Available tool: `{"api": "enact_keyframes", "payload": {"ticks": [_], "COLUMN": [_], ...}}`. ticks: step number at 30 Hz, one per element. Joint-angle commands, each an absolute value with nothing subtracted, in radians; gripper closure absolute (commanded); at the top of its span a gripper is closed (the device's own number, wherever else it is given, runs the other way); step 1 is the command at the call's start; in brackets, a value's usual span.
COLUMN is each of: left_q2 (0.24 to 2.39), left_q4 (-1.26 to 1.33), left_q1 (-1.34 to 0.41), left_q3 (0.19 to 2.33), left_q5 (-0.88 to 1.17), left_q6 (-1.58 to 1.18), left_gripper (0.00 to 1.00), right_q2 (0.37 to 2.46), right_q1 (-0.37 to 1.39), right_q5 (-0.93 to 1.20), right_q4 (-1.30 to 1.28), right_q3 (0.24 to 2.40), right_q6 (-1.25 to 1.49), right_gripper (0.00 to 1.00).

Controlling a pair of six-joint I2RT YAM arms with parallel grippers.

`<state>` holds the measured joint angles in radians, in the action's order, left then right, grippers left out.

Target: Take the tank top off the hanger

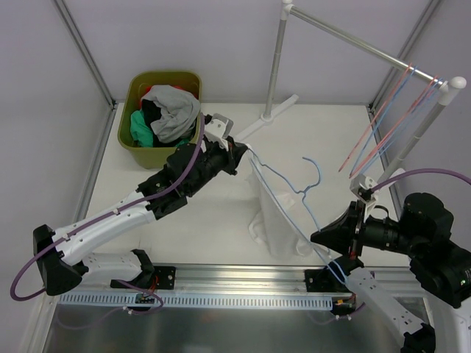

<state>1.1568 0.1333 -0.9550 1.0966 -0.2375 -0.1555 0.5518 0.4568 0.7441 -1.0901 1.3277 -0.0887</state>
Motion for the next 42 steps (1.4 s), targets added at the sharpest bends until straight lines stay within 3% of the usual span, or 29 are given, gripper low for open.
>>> {"api": "enact_keyframes", "payload": {"ticks": [1,6,12,18,20,23,27,30,37,42], "left_q2": [1.129,1.135,1.123,1.066,1.103,1.138,1.143,1.143,1.212,1.291], "left_q4": [0.134,0.077,0.142,0.379,0.409,0.411,0.400,0.332,0.157,0.109], "left_q1": [-0.924,-0.833,-0.828,-0.860,-0.883,-0.960,-1.008,-1.006,-1.006,-1.006], "left_q3": [1.098,1.095,1.079,0.930,0.933,0.925,0.823,0.787,0.805,0.831], "left_q5": [-0.419,-0.362,-0.019,0.378,0.566,0.685,0.602,0.474,0.220,0.160], "left_q6": [-0.241,-0.366,-0.344,-0.419,-0.423,-0.403,-0.405,-0.407,-0.423,-0.437], "left_gripper": [1.00,1.00,1.00,1.00,1.00,1.00,1.00,1.00,1.00,1.00], "right_q2": [0.509,0.473,0.417,0.293,0.252,0.268,0.348,0.399,0.403,0.368], "right_q1": [0.457,0.457,0.459,0.457,0.459,0.459,0.460,0.459,0.459,0.459], "right_q5": [0.831,0.865,0.723,0.430,0.402,0.347,0.273,0.236,0.201,0.169], "right_q4": [-1.066,-1.080,-0.993,-0.506,-0.185,0.209,0.448,0.457,0.420,0.277], "right_q3": [1.328,1.328,1.296,1.082,0.950,0.856,0.818,0.813,0.770,0.788], "right_q6": [-0.146,-0.176,-0.180,-0.010,0.075,0.097,-0.048,-0.235,-0.285,-0.301], "right_gripper": [1.00,1.00,1.00,1.00,1.00,1.00,1.00,1.00,1.00,1.00]}}
